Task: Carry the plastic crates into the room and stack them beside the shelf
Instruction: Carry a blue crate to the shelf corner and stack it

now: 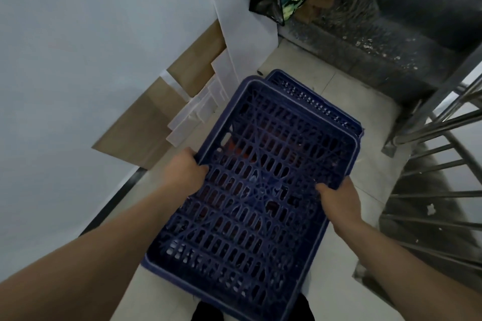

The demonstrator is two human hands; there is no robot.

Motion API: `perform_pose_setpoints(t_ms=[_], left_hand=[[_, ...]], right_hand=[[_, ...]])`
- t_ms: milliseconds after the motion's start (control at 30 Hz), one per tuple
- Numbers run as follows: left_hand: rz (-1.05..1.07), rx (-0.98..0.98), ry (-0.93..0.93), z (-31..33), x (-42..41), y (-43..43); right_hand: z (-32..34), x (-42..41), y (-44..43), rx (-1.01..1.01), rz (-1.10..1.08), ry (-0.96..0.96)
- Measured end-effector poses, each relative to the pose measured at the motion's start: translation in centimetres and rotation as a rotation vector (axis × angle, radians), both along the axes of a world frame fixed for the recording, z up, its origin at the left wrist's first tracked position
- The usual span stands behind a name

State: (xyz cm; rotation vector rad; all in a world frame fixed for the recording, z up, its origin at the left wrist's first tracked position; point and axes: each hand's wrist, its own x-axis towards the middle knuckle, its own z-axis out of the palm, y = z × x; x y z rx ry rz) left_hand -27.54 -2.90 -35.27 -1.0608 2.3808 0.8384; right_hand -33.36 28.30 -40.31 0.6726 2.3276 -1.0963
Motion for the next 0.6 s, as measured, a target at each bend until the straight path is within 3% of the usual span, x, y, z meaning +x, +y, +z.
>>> perform_pose_setpoints(t_ms=[233, 367, 500, 600], left_hand=[[-0.304, -0.217, 0.206, 7.1, -3.5, 3.8], [-0.601, -0.288, 0.274, 9.0, -3.6, 7.3], [-0.806, -0.327, 0.269, 7.6, -1.8, 9.0], [-0.883, -0.352, 0.213, 5.8, -0.3, 9.4]], right_hand=[[2.4, -0.4, 0.9, -0.227, -0.242, -0.058], [6.3, -2.1, 0.5, -0.248, -0.25, 0.191], [9.8, -4.5, 1.0, -0.153, -0.107, 0.444], [9.3, -6.4, 1.3, -0.014, 0.101, 0.425]])
